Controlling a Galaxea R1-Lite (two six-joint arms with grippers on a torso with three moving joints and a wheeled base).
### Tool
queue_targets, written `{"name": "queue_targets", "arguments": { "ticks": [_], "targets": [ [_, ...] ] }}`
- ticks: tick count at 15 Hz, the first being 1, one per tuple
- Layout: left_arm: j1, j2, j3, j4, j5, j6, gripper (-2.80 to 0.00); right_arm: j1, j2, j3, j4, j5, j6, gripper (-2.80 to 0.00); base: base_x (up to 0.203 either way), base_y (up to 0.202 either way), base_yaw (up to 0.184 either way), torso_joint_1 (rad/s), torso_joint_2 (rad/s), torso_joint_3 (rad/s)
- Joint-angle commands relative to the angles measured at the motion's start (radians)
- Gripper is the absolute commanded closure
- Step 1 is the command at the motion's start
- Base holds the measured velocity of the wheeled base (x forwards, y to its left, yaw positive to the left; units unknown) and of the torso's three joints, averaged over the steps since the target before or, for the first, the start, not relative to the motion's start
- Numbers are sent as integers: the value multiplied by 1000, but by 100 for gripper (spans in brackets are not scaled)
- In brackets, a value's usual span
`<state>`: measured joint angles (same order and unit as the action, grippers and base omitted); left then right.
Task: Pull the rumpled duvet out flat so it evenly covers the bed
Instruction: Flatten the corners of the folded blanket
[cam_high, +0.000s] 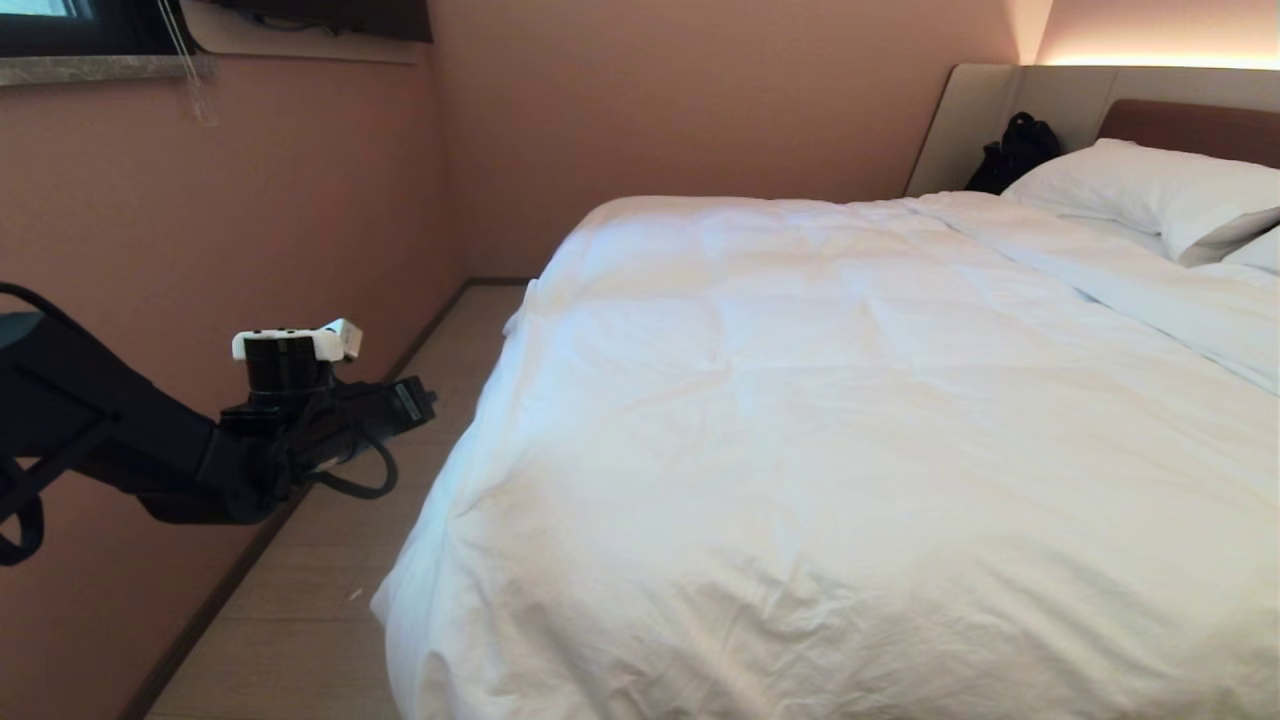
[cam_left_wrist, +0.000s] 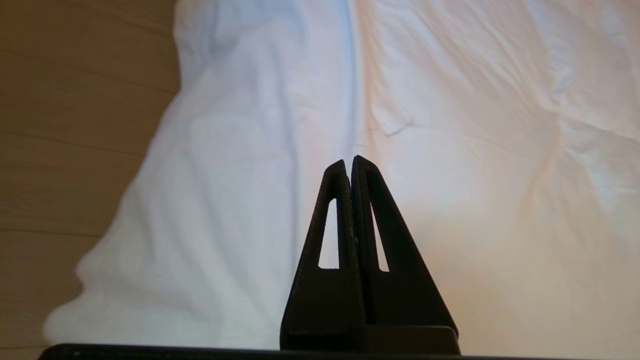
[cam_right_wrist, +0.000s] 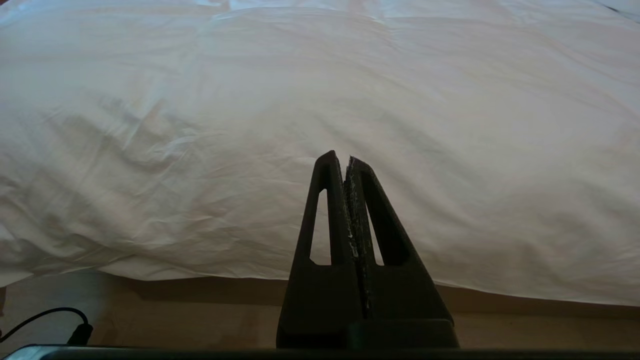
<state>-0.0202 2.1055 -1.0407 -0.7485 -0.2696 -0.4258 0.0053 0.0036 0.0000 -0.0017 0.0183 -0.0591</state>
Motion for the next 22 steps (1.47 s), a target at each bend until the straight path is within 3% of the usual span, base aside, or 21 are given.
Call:
{"name": "queue_targets", "arguments": {
  "ticks": [1,6,9,14,18,22],
  "targets": [
    [-1,-1,-13,24,-41,-34,0,1,-1,0,0,0,-1,0,0,0,0,0,0,0],
    [-8,25,-13,27,-106,-53,0,1,-1,0,0,0,-1,0,0,0,0,0,0,0],
    [-11,43,-5,26,-109,-53,0,1,-1,0,0,0,-1,0,0,0,0,0,0,0],
    [-15,186,-97,31,-111,-45,0,1,-1,0,0,0,-1,0,0,0,0,0,0,0],
    [-20,235,-141,73,-105,-6,0,1,-1,0,0,0,-1,0,0,0,0,0,0,0],
    [-20,272,-163,74,-99,77,0,1,-1,0,0,0,-1,0,0,0,0,0,0,0]
  ]
}}
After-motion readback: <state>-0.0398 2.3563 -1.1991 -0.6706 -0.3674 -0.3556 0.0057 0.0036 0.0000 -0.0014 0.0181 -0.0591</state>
